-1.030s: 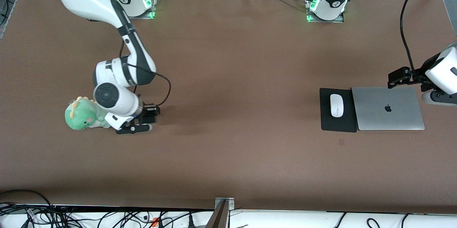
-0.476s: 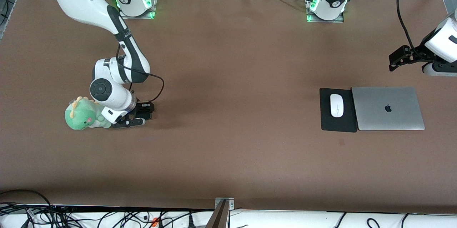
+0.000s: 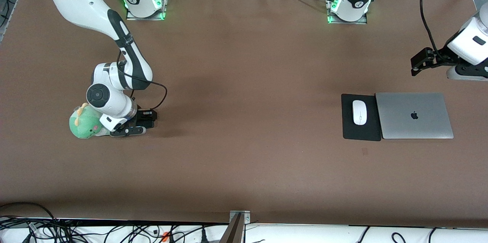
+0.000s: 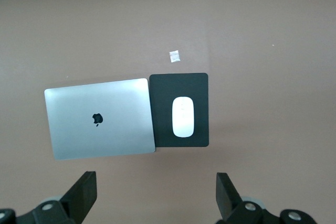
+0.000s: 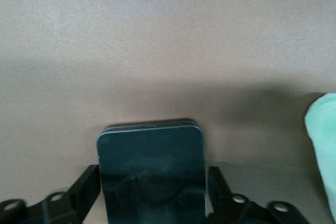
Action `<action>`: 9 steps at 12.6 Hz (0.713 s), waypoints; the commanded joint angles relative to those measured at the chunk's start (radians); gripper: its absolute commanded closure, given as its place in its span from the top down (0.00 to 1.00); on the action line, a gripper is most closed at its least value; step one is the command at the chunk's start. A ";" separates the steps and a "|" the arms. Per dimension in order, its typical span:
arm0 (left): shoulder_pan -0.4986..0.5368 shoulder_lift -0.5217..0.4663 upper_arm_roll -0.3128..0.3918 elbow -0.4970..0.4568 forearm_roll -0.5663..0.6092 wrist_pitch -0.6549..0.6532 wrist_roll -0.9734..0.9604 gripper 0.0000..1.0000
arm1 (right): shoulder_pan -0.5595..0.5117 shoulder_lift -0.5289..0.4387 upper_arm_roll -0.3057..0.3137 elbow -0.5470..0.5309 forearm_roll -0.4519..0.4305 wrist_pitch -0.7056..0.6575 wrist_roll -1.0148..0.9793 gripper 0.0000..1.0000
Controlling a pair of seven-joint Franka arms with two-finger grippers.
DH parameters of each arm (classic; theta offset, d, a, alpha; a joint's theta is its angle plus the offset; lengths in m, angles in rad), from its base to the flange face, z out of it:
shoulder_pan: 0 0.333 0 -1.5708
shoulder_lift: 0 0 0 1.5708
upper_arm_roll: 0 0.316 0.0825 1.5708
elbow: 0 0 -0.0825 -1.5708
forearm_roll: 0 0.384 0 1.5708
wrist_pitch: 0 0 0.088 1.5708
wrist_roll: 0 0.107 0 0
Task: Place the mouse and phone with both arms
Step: 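Carry the phone beside the plush toy while the left gripper withdraws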
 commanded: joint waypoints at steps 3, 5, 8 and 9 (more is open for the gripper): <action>0.010 -0.007 0.006 0.013 -0.017 -0.048 0.018 1.00 | -0.004 -0.145 0.021 0.048 0.017 -0.147 0.124 1.00; 0.009 -0.007 -0.002 0.033 -0.017 -0.061 0.018 1.00 | -0.002 -0.220 0.021 0.108 0.017 -0.302 0.162 1.00; 0.010 -0.007 -0.002 0.033 -0.017 -0.064 0.018 1.00 | -0.002 -0.338 0.015 0.165 0.017 -0.472 0.153 1.00; 0.010 -0.007 0.000 0.033 -0.017 -0.064 0.018 1.00 | -0.002 -0.374 0.015 0.172 0.017 -0.526 0.155 1.00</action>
